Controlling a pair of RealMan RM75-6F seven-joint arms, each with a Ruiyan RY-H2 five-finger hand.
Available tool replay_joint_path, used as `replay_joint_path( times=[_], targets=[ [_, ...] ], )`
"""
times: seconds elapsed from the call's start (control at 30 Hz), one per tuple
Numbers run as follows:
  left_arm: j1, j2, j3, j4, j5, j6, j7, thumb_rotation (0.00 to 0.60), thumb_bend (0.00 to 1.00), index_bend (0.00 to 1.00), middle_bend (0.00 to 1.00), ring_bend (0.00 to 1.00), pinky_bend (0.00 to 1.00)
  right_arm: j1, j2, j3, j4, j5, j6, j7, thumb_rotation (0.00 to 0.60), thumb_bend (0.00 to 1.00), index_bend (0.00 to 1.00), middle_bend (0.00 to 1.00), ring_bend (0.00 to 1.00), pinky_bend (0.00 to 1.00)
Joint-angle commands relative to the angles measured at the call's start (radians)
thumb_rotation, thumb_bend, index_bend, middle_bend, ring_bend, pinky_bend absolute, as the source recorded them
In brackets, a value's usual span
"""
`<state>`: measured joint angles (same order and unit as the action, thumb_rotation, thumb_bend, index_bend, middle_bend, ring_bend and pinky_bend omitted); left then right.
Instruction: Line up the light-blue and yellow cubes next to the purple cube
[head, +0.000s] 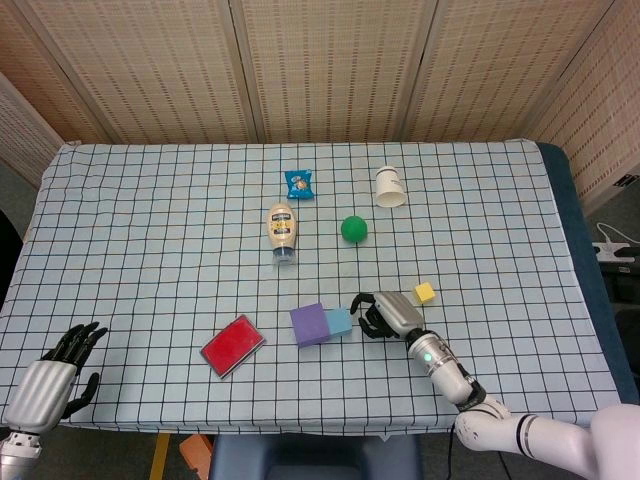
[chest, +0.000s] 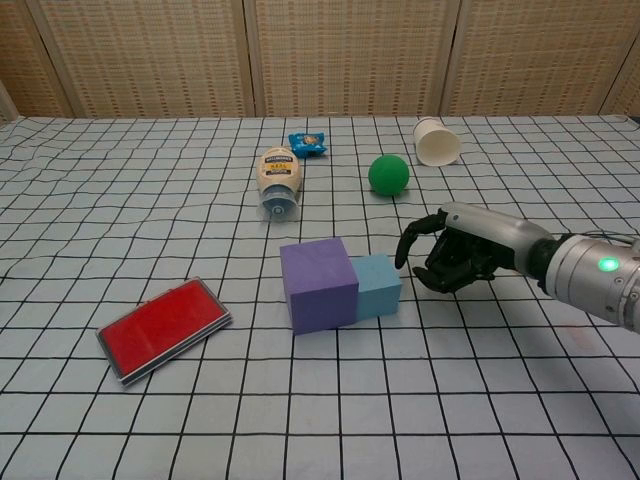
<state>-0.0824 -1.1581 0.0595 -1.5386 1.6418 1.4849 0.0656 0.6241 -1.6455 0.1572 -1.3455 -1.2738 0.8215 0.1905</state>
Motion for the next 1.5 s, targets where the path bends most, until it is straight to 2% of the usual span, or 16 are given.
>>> replay_joint_path(
  times=[0.03,0.23,0.4,0.5,0.83,1.13,1.5],
  targets=[
    [0.000,0.000,0.000,0.000,0.000,0.000,0.001,0.600,0.52,0.12,0.07,0.07,0.40,-0.026,0.048,-0.010,-0.084,-0.001,0.075,-0.117,0.600,0.35,0.42,0.90,0.80,0.90],
    [0.003,0.002,-0.003,-0.004,-0.006,0.005,-0.001,0.600,0.52,0.12,0.07,0.07,0.40,-0.051,0.102,-0.014,-0.133,0.067,0.150,-0.327,0.600,0.28,0.41,0.90,0.80,0.90],
    [0.003,0.002,-0.001,-0.006,-0.005,0.001,0.002,0.600,0.52,0.12,0.07,0.07,0.40,-0.061,0.088,-0.014,-0.067,0.063,0.233,-0.446,0.600,0.18,0.39,0.90,0.80,0.90],
    [0.002,0.002,0.000,-0.008,-0.005,-0.001,0.006,0.600,0.52,0.12,0.07,0.07,0.40,-0.060,0.082,-0.014,-0.021,0.058,0.247,-0.476,0.600,0.14,0.35,0.90,0.80,0.90],
    [0.001,0.002,-0.001,-0.010,-0.008,-0.006,0.010,0.600,0.52,0.12,0.07,0.07,0.40,-0.062,0.091,0.001,0.040,0.115,0.214,-0.498,0.600,0.14,0.27,0.90,0.80,0.90],
    [0.001,0.002,-0.001,-0.010,-0.010,-0.007,0.010,0.600,0.52,0.12,0.07,0.07,0.40,-0.066,0.149,-0.008,-0.017,0.170,0.152,-0.506,0.600,0.13,0.22,0.90,0.80,0.90],
    [0.002,0.001,-0.001,-0.013,-0.009,-0.006,0.018,0.600,0.52,0.12,0.07,0.07,0.40,-0.072,0.141,-0.004,0.037,0.171,0.140,-0.445,0.600,0.13,0.37,0.92,0.81,0.90]
  ],
)
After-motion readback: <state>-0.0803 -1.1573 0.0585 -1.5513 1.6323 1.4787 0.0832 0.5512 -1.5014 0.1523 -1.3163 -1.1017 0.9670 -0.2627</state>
